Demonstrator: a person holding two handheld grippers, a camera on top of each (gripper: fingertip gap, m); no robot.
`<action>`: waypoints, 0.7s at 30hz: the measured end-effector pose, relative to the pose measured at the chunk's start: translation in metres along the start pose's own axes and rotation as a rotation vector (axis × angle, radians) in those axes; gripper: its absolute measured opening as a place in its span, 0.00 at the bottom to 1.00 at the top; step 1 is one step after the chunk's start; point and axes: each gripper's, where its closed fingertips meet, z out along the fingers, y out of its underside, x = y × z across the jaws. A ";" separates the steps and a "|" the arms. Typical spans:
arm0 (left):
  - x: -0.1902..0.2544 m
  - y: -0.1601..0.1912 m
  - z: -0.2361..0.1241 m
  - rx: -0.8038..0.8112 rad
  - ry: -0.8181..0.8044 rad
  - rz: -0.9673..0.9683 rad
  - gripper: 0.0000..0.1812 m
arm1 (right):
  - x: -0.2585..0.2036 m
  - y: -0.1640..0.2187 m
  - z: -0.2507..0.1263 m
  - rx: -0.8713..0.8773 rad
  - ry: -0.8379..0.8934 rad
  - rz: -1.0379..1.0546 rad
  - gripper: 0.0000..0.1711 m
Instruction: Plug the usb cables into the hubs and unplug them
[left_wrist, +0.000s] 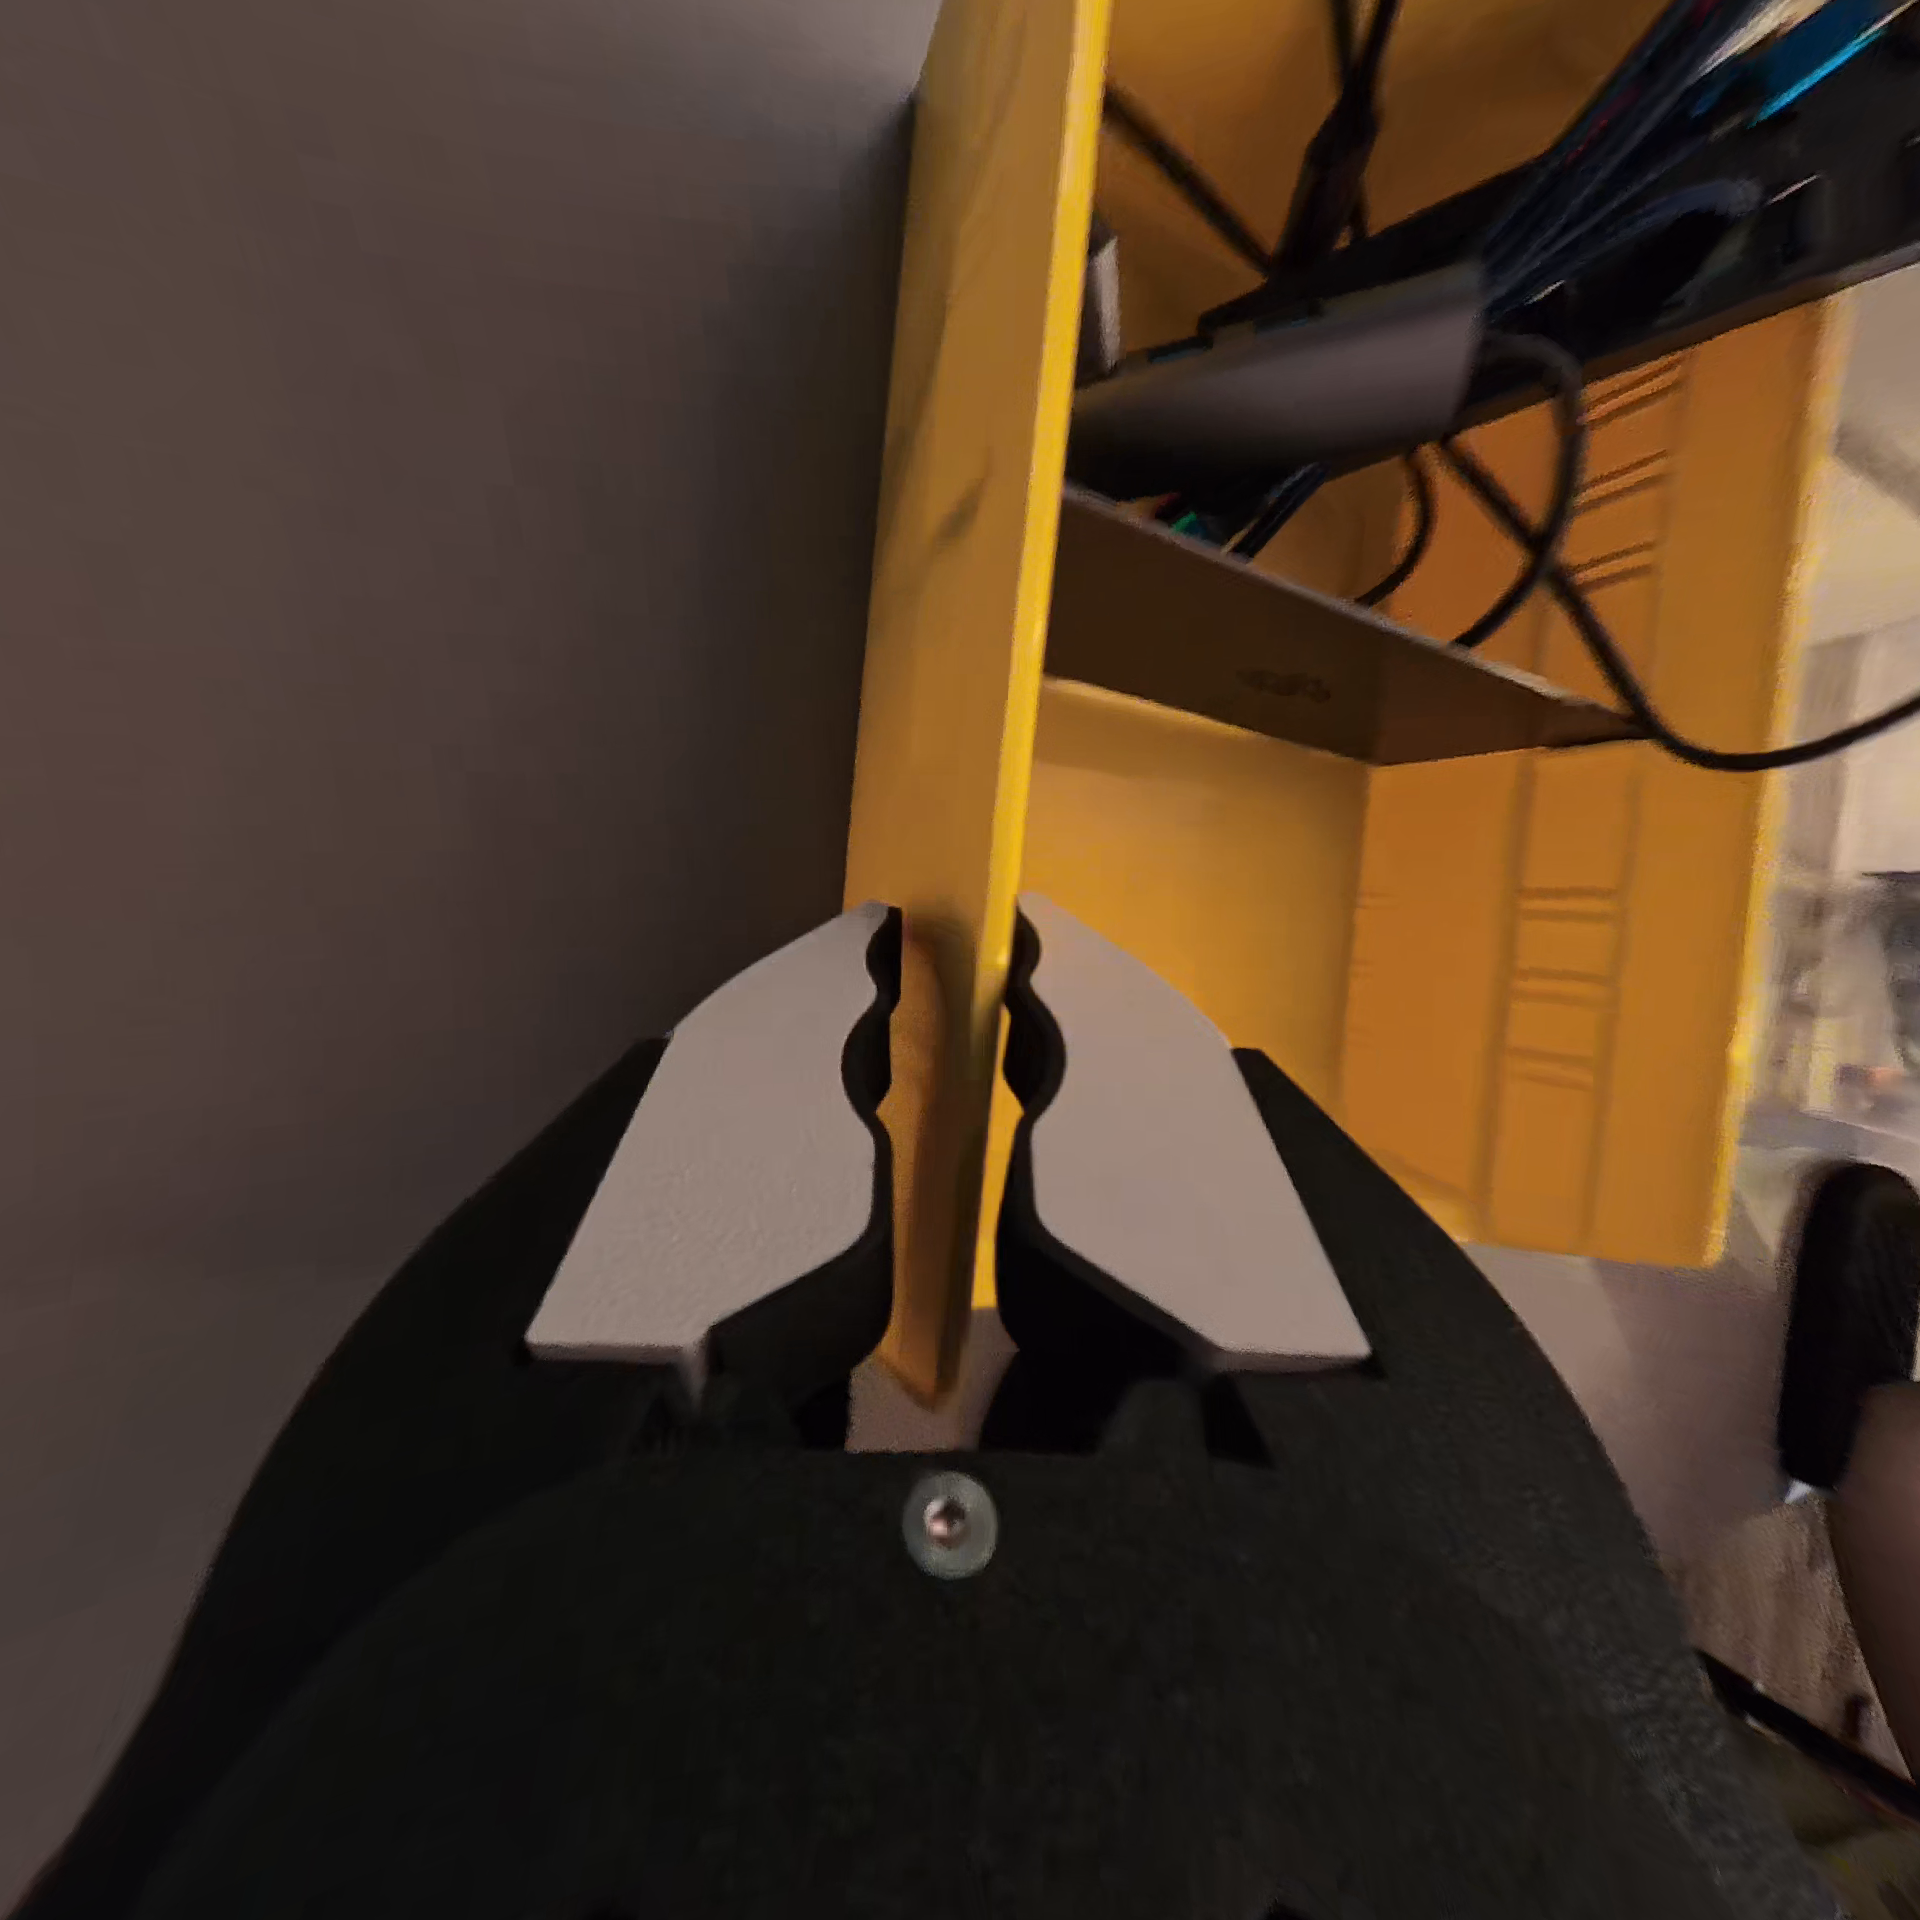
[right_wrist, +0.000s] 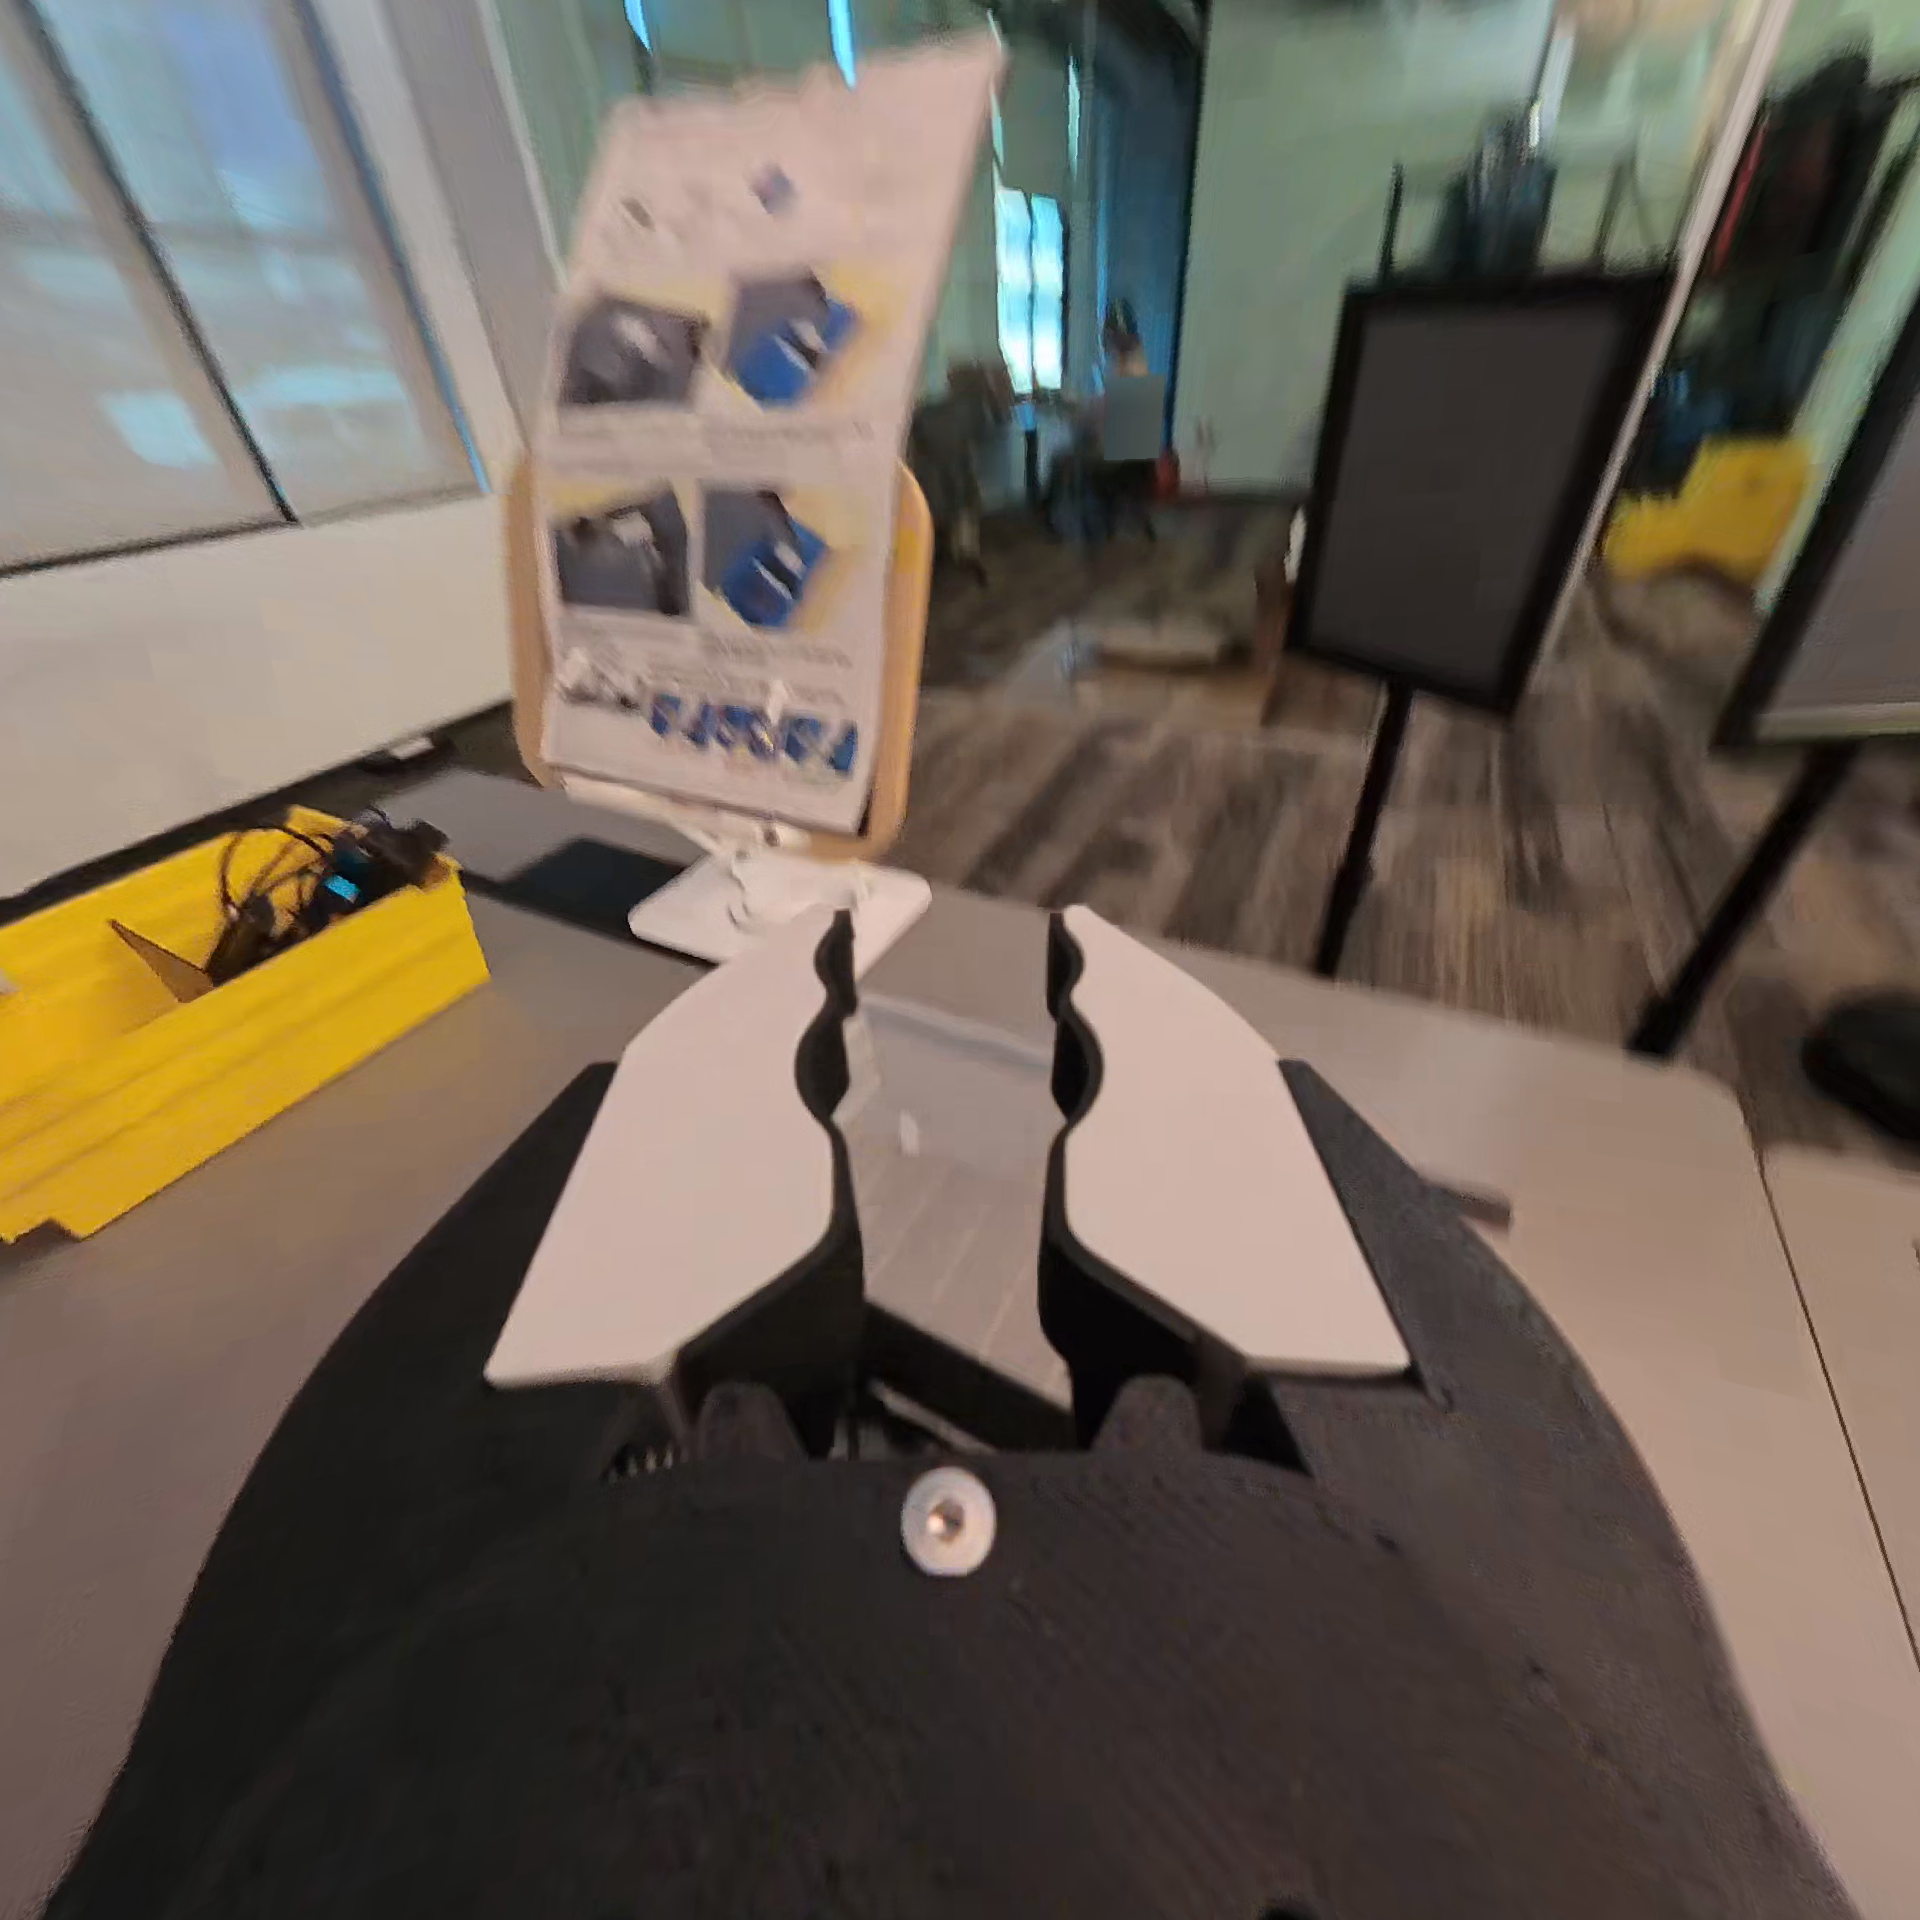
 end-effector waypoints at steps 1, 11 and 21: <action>0.005 -0.006 -0.008 0.056 0.033 0.010 0.09 | -0.009 -0.008 0.001 0.061 -0.016 -0.043 0.22; 0.080 -0.063 -0.054 0.577 -0.210 0.768 0.17 | -0.089 -0.033 0.041 0.234 -0.090 -0.301 0.28; 0.101 -0.080 0.039 0.139 -0.156 1.068 0.29 | -0.154 -0.021 0.059 0.204 -0.157 -0.605 0.23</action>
